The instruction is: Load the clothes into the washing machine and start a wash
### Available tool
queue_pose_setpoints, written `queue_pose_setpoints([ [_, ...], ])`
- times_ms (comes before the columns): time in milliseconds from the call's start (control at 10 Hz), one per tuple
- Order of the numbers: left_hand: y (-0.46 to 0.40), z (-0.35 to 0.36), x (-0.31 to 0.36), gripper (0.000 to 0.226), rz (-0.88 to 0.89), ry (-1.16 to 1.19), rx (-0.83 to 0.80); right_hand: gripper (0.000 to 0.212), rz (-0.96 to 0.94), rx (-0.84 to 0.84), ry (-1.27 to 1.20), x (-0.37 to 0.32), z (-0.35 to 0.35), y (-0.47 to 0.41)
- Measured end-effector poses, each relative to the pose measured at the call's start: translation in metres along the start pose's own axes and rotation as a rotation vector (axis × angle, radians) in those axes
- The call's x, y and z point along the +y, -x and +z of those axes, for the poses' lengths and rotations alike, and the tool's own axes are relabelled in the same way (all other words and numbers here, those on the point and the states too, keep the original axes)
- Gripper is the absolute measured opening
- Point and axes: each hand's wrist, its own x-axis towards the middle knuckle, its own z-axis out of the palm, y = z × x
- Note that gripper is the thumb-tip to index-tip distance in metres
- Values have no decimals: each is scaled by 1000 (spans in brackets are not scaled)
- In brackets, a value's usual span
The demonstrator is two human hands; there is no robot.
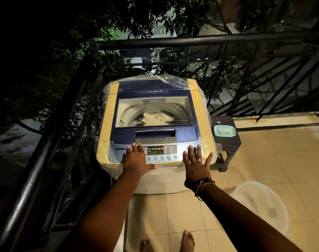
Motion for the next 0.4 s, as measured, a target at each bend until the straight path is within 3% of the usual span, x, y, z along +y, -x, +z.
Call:
queue_pose_setpoints([
  [200, 13, -5, -13, 124, 46, 31, -38, 91, -6, -21, 108, -1, -24, -3],
  [400, 34, -14, -5, 100, 98, 176, 77, 85, 52, -8, -7, 6, -36, 2],
])
